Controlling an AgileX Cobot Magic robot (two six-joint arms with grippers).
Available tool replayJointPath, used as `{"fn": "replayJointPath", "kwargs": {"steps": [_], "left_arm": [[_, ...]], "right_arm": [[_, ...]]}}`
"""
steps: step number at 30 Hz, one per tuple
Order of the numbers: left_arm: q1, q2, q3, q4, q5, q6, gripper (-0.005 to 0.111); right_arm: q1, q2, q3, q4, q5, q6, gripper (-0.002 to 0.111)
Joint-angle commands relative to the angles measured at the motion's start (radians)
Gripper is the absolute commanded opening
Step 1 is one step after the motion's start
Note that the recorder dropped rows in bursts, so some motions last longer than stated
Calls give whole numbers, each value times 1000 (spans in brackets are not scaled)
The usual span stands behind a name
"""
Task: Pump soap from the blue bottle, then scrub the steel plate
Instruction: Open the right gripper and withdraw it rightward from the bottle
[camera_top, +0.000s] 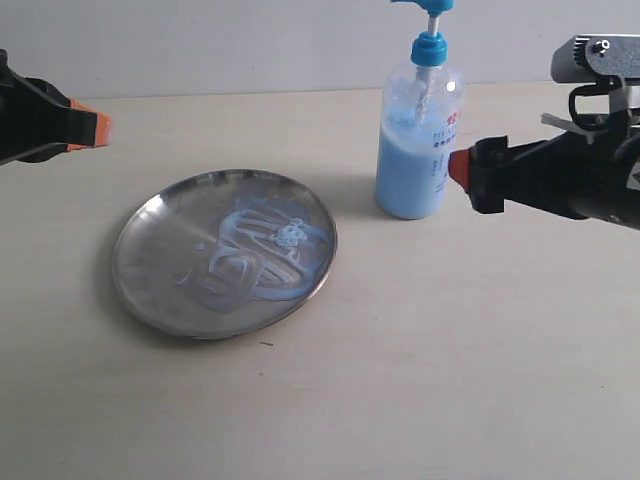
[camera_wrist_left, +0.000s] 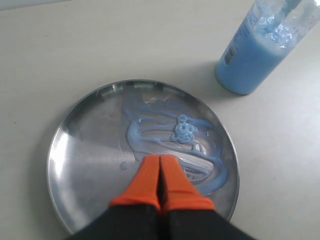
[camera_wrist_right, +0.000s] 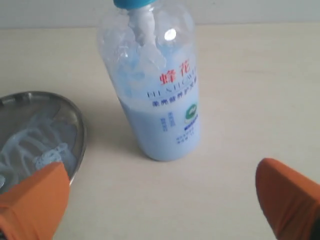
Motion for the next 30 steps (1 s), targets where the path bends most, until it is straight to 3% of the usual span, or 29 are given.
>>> {"fn": "replayJointPath", "kwargs": {"steps": [1, 10, 18, 30], "left_arm": [[-3, -9, 1, -16, 4, 5, 0], [-8, -9, 1, -49, 6, 27, 0], [-8, -9, 1, -81, 14, 34, 0], [-8, -9, 1, -146, 33, 97, 0]], "right_arm": [[1, -87, 41, -9, 66, 4, 97], [1, -232, 69, -9, 13, -3, 97], [1, -239, 69, -9, -99, 4, 97], [1, -239, 69, -9, -97, 4, 97]]}}
